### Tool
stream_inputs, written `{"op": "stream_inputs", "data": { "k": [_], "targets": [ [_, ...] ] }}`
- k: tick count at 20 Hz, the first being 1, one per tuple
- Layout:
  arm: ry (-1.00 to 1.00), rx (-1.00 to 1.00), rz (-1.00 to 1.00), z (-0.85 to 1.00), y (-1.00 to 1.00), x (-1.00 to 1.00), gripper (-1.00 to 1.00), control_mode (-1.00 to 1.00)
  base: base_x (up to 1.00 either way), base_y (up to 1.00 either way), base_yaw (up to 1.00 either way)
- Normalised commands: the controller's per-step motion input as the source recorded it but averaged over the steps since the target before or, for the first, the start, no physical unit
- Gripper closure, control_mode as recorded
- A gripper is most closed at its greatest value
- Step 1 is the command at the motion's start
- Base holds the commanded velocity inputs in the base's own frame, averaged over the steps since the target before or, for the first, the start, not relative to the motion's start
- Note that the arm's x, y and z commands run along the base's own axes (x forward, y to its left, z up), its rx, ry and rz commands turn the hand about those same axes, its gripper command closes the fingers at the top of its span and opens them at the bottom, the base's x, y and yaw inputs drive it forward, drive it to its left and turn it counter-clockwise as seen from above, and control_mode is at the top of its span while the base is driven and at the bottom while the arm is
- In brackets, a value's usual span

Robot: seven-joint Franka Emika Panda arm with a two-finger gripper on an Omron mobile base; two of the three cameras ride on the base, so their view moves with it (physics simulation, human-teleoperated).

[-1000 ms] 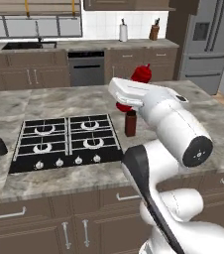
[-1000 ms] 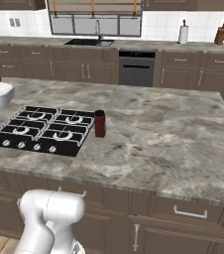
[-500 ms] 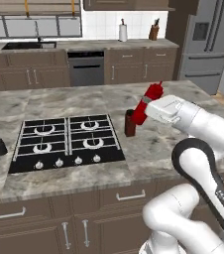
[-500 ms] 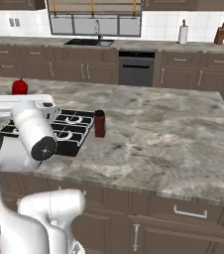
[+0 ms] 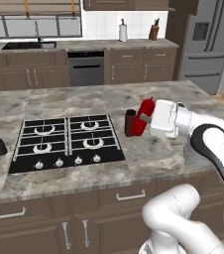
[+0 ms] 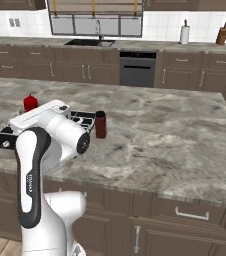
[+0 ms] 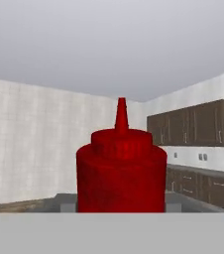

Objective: Collect the paprika, ketchup, and shaker from the cabinet and place them next to the stove.

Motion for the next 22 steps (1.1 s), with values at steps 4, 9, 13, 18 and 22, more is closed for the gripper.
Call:
{"op": "stream_inputs", "data": {
  "k": [4,9,13,18,22],
  "targets": [
    [-0.06,-0.16,0.07,-0.42,-0.35,0.0,1.0,-1.0,0.0,0.0,0.0],
    [-0.01,-0.21,0.09,-0.51,-0.38,0.01,1.0,-1.0,0.0,0.0,0.0],
    [0.0,-0.13,0.11,-0.41,-0.3,0.11,1.0,-1.0,0.0,0.0,0.0],
    [0.0,-0.07,0.08,-0.38,-0.29,0.28,1.0,-1.0,0.0,0.0,0.0],
    [0.0,-0.03,0.05,-0.49,-0.38,0.38,1.0,-1.0,0.0,0.0,0.0]
  ]
}}
